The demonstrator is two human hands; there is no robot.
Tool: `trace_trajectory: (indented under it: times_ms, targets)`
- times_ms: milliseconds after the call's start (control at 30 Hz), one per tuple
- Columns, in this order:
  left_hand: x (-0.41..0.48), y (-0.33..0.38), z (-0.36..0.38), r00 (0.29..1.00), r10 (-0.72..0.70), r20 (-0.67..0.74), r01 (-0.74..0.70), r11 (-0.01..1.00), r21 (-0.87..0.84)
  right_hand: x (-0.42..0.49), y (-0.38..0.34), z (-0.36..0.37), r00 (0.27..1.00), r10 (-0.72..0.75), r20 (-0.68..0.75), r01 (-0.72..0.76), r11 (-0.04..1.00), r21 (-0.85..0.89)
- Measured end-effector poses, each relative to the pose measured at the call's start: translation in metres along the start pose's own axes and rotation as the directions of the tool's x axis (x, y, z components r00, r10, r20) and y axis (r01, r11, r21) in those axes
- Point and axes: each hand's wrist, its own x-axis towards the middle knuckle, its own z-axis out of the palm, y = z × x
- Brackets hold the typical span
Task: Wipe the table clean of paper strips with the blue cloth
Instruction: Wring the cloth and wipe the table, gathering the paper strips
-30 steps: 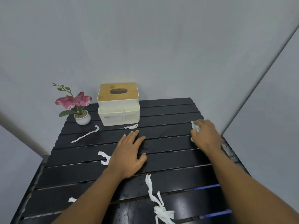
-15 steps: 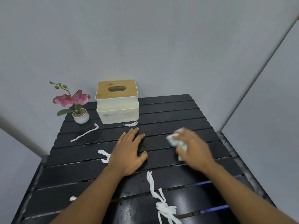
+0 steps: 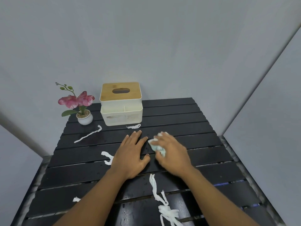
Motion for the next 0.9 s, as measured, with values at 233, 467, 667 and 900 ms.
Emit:
trace_trajectory:
  times_ms: [233, 467, 667, 900]
  targets:
    - [0.014, 0.004, -0.007, 1.000, -0.007, 0.004, 0.007, 0.999, 0.040, -0.037, 0.070, -0.049, 0.945, 0.272, -0.182, -0.281, 0.960, -0.022]
    - [0.052, 0.007, 0.011, 1.000, 0.028, 0.013, -0.028, 1.000, 0.013, 0.042, 0.115, -0.057, 0.874, 0.385, -0.296, -0.421, 0.905, -0.067]
    - [0.054, 0.003, 0.019, 0.999, 0.009, -0.039, -0.010, 1.000, -0.013, 0.108, 0.097, -0.026, 0.949, 0.257, -0.183, -0.285, 0.947, -0.150]
    - [0.055, 0.003, 0.021, 0.998, 0.010, -0.065, -0.012, 0.999, -0.034, 0.067, 0.051, -0.008, 0.999, -0.050, 0.019, 0.051, 0.996, -0.072]
